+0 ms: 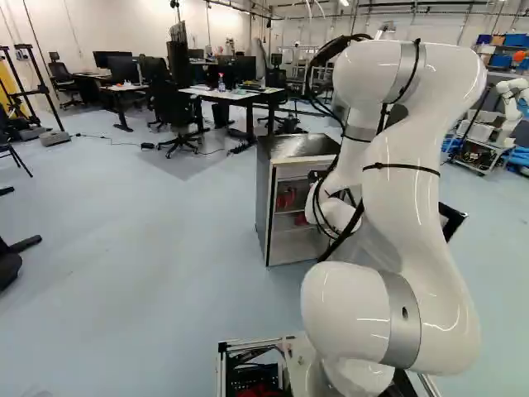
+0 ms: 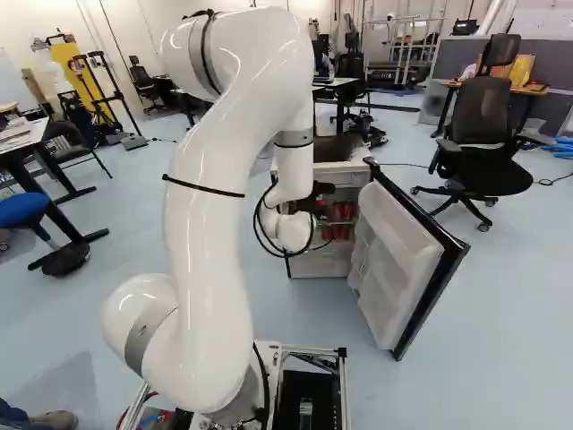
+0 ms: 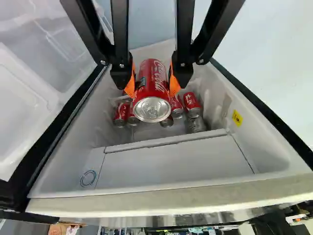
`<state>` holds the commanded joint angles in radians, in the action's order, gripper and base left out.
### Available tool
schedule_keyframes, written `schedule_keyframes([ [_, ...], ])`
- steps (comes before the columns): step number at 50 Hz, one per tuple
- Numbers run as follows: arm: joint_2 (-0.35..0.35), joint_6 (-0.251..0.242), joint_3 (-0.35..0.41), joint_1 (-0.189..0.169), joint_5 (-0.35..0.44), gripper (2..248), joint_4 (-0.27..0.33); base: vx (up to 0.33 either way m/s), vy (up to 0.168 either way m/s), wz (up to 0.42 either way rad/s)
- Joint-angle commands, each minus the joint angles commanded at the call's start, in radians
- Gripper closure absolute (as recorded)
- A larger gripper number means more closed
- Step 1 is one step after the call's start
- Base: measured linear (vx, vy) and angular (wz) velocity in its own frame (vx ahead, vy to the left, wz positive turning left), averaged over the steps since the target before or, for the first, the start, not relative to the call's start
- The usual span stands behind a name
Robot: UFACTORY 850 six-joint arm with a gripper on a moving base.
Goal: Grab a drink from the fridge
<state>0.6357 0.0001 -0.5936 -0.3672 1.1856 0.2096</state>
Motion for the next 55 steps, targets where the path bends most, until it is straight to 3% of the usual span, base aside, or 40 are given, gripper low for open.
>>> schedule_keyframes([
  [30,-0.135,0.0,0.094,0.012,0.0,159,0.0,0.0,0.0,0.0],
  [55,-0.219,0.0,0.125,0.014,0.0,159,0.0,0.0,0.0,0.0],
])
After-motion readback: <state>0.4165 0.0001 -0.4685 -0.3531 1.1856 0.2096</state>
